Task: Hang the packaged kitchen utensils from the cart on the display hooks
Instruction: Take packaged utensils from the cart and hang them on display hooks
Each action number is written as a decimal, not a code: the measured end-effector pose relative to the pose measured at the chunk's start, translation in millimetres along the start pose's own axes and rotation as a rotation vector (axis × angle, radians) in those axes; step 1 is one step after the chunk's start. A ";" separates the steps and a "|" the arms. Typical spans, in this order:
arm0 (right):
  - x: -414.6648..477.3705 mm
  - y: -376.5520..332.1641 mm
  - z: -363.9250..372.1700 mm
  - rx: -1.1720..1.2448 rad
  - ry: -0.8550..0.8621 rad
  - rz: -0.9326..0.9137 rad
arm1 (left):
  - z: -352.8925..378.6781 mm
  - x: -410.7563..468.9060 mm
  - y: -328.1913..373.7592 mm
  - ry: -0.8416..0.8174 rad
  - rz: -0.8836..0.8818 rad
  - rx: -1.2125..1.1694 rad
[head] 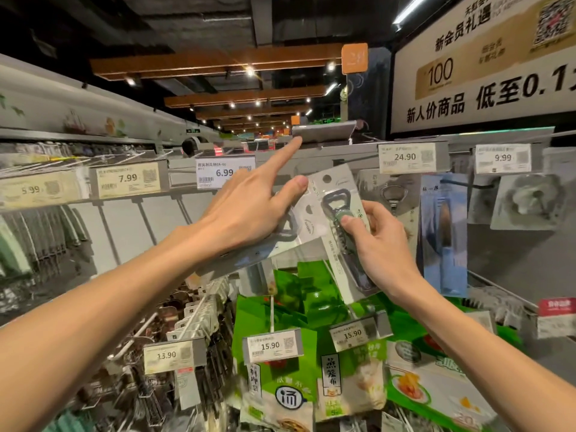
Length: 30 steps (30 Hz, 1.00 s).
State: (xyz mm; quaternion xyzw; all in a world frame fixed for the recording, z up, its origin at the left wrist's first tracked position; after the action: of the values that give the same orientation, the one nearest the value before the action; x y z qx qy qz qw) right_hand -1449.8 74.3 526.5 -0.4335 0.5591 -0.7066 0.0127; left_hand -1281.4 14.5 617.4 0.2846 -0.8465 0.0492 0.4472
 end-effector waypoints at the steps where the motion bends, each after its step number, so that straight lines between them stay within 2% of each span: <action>1: 2.7 -0.8 2.5 -0.001 0.008 -0.001 | 2.5 2.8 0.8 -0.020 0.002 0.021; 12: 22.3 8.3 26.1 -0.043 0.023 0.025 | 13.5 13.3 -1.5 -0.038 0.017 0.130; 22: 31.1 35.6 54.0 -0.118 -0.116 0.079 | 19.7 14.8 -5.5 -0.055 0.046 0.254; 30: -13.1 27.1 27.1 -0.077 -0.004 -0.012 | 16.7 15.5 -6.1 -0.011 0.024 0.198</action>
State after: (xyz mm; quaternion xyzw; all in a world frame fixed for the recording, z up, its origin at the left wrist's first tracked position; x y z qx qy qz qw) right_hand -1437.3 49.7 496.9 -0.4387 0.5832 -0.6837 -0.0072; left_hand -1297.2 -3.0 618.5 0.3176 -0.8433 0.1362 0.4116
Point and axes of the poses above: each hand's wrist, its own x-axis towards the middle knuckle, its own z-axis out of the palm, y = z × x, the point moved 9 cm from there along x, towards the middle knuckle, and after that the axes turned 11 degrees about y, right-handed, at the moved point
